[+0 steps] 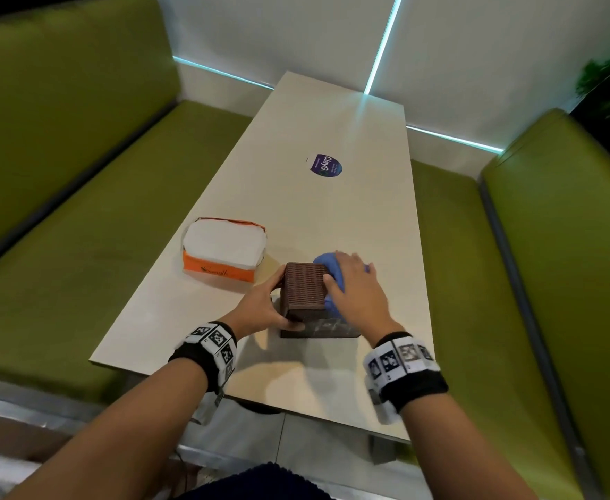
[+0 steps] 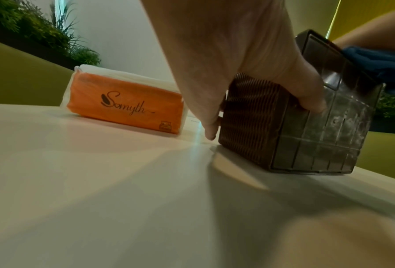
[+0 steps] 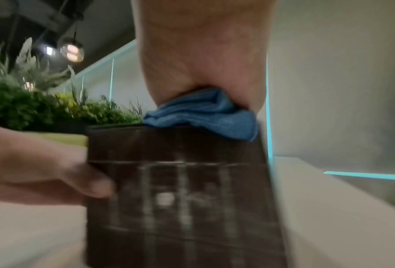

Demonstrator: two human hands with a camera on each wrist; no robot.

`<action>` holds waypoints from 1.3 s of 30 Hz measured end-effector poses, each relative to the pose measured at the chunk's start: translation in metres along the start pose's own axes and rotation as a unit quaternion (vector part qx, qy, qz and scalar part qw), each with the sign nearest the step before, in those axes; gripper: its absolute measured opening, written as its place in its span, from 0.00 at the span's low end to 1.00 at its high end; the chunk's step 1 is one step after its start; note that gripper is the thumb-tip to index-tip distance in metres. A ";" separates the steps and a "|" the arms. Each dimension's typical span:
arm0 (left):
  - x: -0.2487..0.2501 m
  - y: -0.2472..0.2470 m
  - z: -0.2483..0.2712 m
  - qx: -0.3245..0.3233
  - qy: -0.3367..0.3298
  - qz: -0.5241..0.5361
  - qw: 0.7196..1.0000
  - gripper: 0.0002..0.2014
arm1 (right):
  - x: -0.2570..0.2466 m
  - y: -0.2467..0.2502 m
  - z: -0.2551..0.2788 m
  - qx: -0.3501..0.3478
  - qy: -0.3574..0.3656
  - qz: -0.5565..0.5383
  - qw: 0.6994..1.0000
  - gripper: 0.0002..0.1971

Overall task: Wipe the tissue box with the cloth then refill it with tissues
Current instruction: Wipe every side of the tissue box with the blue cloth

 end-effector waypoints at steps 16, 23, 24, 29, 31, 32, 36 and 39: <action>-0.007 -0.005 0.003 0.000 0.043 0.005 0.999 0.56 | 0.025 0.005 0.020 0.079 -0.139 -0.096 0.983 0.23; -0.003 -0.001 0.006 0.010 0.039 0.017 0.999 0.54 | -0.052 -0.020 0.025 0.025 0.041 -0.047 0.998 0.23; -0.003 -0.001 0.006 0.010 0.039 0.020 0.999 0.56 | -0.032 -0.015 0.023 0.027 0.014 -0.054 0.998 0.22; -0.002 -0.003 0.008 -0.004 0.051 0.028 0.998 0.58 | 0.045 0.006 0.021 0.092 -0.148 -0.159 0.972 0.19; -0.002 -0.003 0.009 0.001 0.052 0.025 0.998 0.59 | 0.017 0.002 0.022 0.096 -0.131 -0.114 0.980 0.21; 0.000 -0.002 0.009 0.002 0.050 0.023 0.998 0.59 | -0.006 -0.004 0.023 0.095 -0.092 -0.084 0.988 0.22; 0.002 -0.001 0.012 -0.007 0.047 0.020 0.999 0.58 | -0.055 -0.019 0.034 0.060 0.044 -0.055 0.996 0.25; 0.005 0.000 0.011 -0.002 0.047 0.026 0.999 0.58 | 0.000 -0.003 0.026 0.080 -0.035 -0.103 0.991 0.21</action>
Point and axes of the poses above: each hand's wrist, its own z-axis away from the middle knuckle, its own y-axis out of the back of the hand, x = y × z, the point moved 8 cm from there along -z, towards the middle knuckle, and after that the axes turned 6 degrees about -y, right-handed, at the moved point
